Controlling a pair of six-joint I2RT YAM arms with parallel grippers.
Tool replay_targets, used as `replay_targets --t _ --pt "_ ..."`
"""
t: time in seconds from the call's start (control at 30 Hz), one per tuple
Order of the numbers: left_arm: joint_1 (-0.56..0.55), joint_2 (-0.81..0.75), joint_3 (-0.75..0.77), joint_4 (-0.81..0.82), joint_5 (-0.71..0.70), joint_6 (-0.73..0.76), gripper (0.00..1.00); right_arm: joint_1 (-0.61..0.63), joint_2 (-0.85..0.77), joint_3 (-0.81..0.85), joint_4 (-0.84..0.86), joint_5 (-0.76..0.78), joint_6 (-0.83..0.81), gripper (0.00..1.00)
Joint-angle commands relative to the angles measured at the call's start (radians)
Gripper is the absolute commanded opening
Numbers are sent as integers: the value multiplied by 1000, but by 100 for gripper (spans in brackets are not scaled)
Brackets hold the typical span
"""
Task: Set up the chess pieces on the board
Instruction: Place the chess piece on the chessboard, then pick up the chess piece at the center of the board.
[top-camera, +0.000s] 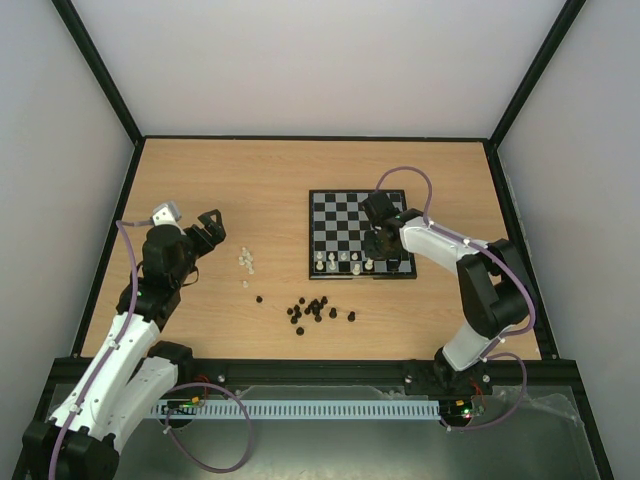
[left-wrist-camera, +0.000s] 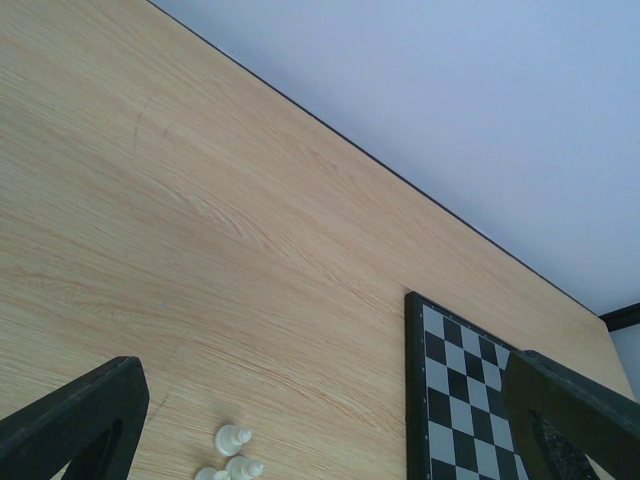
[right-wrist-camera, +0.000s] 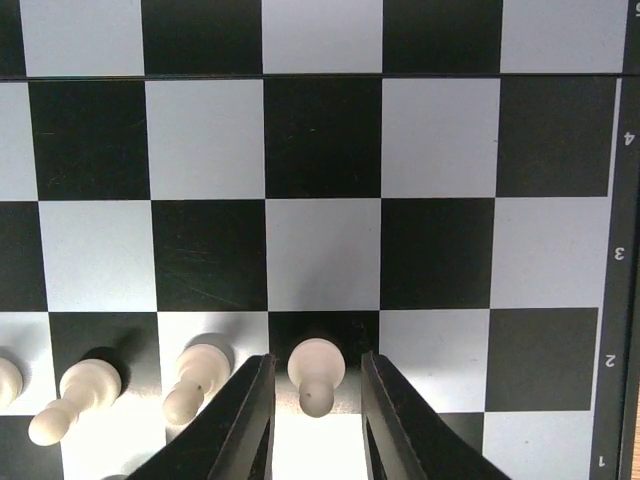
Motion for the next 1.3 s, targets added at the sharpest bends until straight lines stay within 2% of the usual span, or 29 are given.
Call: replay_targets --t 0.0,0.2,0.27,0.33,0.37,0.43,0.53,0.7,0.8,0.97,1.07,1.2,1.27 --pt "1 4 2 10 1 2 100 -5 -13 -9 -37 1 -3 27" --pt "1 5 -1 12 0 1 100 -6 -87 23 -64 12 -2 46" --pt "1 6 -2 13 -2 2 100 -6 -128 37 -67 -12 -10 57" --pt "1 9 -1 13 -4 2 100 2 -172 46 -65 -57 -21 77" --pt "1 11 -1 14 -6 2 100 10 -192 49 -63 -82 -24 82" --pt "1 14 -3 16 -6 1 100 41 -220 66 -59 -115 -30 100" --pt "2 21 -1 15 -4 -1 100 120 -223 112 -55 -144 -29 99" --pt "1 11 -1 10 -18 -2 100 267 -95 226 -22 -187 -3 99" --pt "2 -5 2 0 -32 -3 100 337 8 303 -8 -186 5 93" --pt "1 -37 6 -16 -48 -5 99 426 195 448 -14 -172 7 62" --pt "1 -45 6 -16 -44 -6 99 470 312 547 -28 -158 7 49" --pt "0 -47 7 -15 -37 -7 99 523 425 660 -52 -142 8 38" --pt "0 -48 8 -17 -34 -8 100 539 471 706 -67 -142 10 36"
